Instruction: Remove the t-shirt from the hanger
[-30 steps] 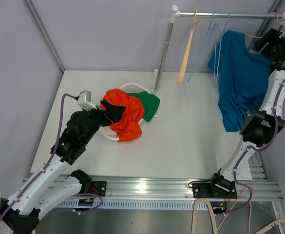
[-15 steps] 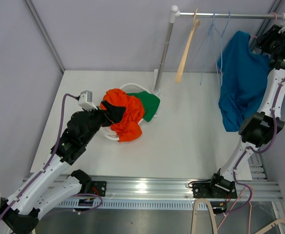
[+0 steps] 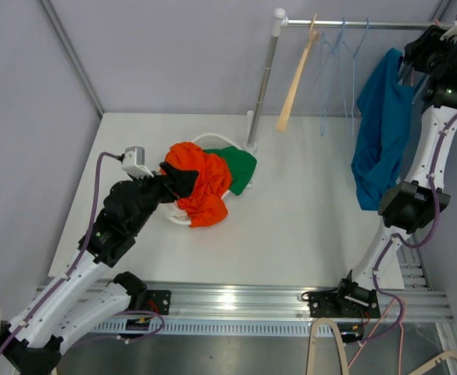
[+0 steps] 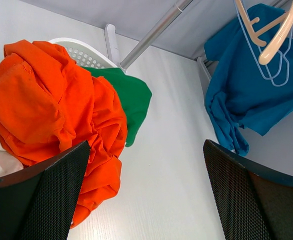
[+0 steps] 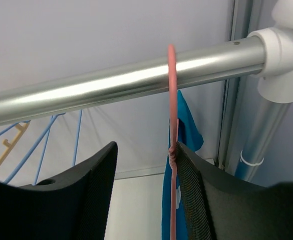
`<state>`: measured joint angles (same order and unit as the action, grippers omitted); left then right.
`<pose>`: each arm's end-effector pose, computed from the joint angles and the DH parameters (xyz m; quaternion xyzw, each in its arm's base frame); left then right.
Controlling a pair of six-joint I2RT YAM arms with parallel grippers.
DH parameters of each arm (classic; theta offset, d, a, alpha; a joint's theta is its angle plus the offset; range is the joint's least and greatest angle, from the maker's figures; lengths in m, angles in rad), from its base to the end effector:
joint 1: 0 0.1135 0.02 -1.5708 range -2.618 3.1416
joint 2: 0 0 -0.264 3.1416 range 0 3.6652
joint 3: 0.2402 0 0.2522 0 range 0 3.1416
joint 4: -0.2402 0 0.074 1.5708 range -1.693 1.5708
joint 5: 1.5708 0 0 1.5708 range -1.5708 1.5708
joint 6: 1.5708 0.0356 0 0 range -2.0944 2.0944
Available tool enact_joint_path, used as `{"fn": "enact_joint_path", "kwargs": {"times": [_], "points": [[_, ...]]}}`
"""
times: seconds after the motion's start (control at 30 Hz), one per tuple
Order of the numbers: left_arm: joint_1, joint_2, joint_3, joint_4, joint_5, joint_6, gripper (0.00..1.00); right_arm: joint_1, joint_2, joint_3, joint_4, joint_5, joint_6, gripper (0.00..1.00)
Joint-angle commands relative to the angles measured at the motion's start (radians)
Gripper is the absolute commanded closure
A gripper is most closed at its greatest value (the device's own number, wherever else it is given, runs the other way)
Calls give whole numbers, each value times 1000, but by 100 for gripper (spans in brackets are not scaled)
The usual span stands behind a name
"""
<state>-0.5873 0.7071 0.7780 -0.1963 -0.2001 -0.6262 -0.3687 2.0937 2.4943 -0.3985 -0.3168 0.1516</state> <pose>0.1433 -0.0869 0.3486 -0.0806 0.7448 -0.3137 0.5834 0.4348 -0.1561 0.4932 0.0715 0.7028 0.0350 0.7069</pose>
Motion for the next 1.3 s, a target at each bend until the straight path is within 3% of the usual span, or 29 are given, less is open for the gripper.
{"fn": "enact_joint_path", "kwargs": {"times": [0.0,0.17,0.3,0.63,0.9,0.93,1.07,1.27], "points": [[-9,5,7,38,-15,39,1,22,14,48,9,50,-33,46],[-8,15,6,41,-1,45,1,28,12,44,-6,61,-41,53],[-8,12,3,38,1,43,1,34,12,35,-22,100,-58,47],[-8,22,-2,41,-4,42,0,33,38,23,-8,140,-60,48],[-8,35,-5,49,2,37,1,28,61,23,-5,116,-50,73],[-8,34,-6,49,-1,39,0,27,65,23,-5,113,-47,81],[-8,29,-9,47,-5,43,1,31,62,23,6,96,-29,97],[-8,20,-22,51,-9,42,1,36,40,26,27,76,0,100]]}}
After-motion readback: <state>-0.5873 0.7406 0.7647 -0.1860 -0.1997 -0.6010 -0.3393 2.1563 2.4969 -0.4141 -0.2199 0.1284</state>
